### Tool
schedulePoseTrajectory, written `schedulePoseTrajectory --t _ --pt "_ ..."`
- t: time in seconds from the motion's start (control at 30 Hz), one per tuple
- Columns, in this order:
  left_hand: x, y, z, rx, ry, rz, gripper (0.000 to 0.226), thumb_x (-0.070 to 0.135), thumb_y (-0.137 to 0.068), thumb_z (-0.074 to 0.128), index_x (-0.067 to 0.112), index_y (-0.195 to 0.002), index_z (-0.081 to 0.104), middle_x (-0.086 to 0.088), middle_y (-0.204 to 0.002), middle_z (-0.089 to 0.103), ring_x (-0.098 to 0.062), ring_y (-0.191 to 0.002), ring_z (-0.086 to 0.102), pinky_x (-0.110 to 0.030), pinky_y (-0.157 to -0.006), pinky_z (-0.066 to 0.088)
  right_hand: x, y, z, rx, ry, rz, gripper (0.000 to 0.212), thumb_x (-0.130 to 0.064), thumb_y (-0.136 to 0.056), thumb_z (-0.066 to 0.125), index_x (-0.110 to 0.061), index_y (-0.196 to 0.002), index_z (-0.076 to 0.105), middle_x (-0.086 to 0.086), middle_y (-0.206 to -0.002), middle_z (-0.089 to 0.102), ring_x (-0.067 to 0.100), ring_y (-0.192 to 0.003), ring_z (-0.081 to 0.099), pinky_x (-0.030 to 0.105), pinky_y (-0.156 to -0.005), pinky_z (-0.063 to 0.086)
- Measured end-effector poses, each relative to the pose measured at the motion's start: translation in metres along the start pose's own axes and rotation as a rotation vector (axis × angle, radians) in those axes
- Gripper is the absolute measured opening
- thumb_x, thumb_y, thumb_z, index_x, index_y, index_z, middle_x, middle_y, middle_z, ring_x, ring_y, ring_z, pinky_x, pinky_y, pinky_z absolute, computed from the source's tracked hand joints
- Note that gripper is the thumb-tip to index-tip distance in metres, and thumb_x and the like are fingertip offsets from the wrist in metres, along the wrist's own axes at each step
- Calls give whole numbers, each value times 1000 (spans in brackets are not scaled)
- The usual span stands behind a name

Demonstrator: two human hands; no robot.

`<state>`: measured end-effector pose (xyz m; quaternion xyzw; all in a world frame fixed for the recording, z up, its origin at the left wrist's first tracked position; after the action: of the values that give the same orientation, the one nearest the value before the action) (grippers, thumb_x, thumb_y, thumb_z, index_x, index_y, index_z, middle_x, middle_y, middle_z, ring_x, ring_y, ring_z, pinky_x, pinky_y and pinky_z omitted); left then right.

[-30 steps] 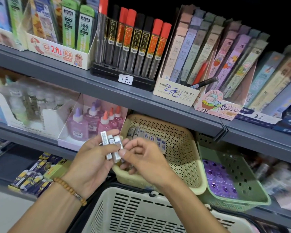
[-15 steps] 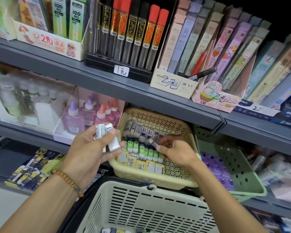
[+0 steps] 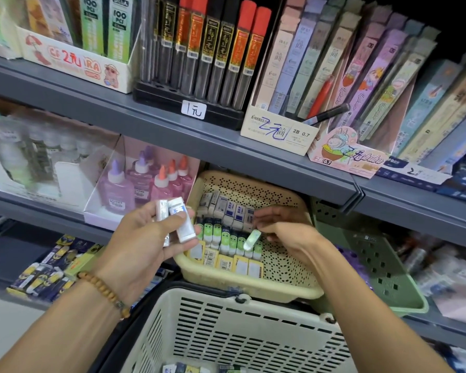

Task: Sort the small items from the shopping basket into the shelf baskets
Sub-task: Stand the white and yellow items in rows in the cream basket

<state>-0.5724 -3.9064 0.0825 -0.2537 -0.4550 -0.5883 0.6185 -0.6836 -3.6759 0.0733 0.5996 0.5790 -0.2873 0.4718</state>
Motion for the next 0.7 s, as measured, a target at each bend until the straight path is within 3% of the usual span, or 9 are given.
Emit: schedulePoseTrajectory --t 0.17,0.3,0.37,0.47,0.57,0.7 --pt "-4 1 3 -18 -50 17 17 2 -89 61 4 -106 65 -9 -101 75 -28 -95 71 -27 -66 60 2 -18 24 -73 47 77 25 9 -79 72 -13 -90 67 9 -97 72 17 -86 71 22 -69 58" --pt "-3 0 1 -19 -99 21 21 4 -85 66 3 -106 67 -17 -100 73 -29 -89 73 -25 -65 59 -2 -12 28 84 242 -16 18 -3 -88 65 -21 -83 67 2 -103 71 18 -95 66 31 -82 58" --pt "-4 -1 3 -10 -149 8 22 5 -83 68 3 -105 68 -18 -99 73 -27 -85 74 -23 -62 58 -12 3 28 95 181 -114 8 -18 -92 63 -20 -95 71 -9 -88 72 11 -84 65 24 -70 54" --pt "-5 0 7 1 -241 23 19 2 -81 71 5 -100 70 -16 -94 74 -28 -83 74 -23 -60 58 -35 32 39 -108 -51 -204 20 -35 -92 64 -19 -101 72 -8 -74 72 7 -62 62 19 -53 49" --pt "-5 4 9 -27 -303 53 16 2 -79 73 9 -94 73 -12 -84 74 -24 -77 73 -25 -61 59 -50 47 59 -323 -53 -266 11 -22 -91 68 -15 -98 72 1 -77 69 10 -59 60 20 -48 47" --pt "-4 8 11 -71 -214 -25 17 -1 -85 66 6 -100 71 -13 -89 75 -22 -84 73 -27 -69 60 -53 48 68 -311 -141 -198 8 -4 -92 64 -3 -97 70 5 -68 65 9 -52 56 19 -45 45"
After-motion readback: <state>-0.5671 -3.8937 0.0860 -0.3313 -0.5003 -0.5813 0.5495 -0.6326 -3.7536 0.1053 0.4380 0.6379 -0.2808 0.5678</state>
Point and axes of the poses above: each hand's wrist, its own y-axis away from the middle knuckle, its own z-axis out of the palm, x = y × z, the point moved 1 cm from there along -y, towards the middle knuckle
